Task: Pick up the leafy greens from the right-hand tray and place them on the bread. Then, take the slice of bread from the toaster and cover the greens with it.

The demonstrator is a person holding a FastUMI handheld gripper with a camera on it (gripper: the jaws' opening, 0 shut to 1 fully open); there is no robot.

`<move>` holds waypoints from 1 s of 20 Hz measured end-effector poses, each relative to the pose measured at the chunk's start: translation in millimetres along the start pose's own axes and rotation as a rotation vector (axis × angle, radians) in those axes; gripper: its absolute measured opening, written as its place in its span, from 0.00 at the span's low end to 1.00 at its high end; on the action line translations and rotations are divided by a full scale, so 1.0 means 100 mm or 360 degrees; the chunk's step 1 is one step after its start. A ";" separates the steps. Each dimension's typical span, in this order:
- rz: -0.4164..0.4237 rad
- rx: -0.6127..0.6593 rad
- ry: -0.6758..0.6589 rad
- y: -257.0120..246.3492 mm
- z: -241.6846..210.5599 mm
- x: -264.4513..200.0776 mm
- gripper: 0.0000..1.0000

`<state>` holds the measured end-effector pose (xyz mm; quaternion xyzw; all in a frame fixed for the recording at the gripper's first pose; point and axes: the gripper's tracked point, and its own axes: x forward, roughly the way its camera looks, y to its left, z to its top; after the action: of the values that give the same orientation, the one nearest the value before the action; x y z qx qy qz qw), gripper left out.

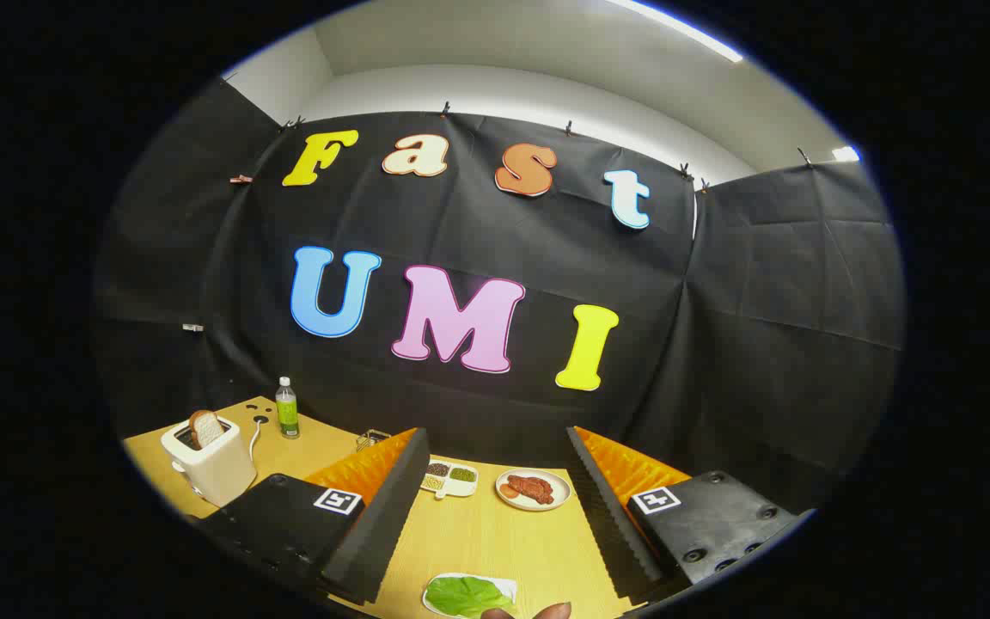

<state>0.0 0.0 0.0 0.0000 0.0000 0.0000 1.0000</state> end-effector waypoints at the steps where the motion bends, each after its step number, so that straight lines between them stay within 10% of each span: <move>1: -0.0002 0.0001 0.0005 0.00 -0.01 0.01 0.98; 20: 0.0166 0.0028 0.0117 0.16 -0.22 0.03 0.98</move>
<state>3.4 15.5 -21.8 0.0089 0.0367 0.0521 0.9979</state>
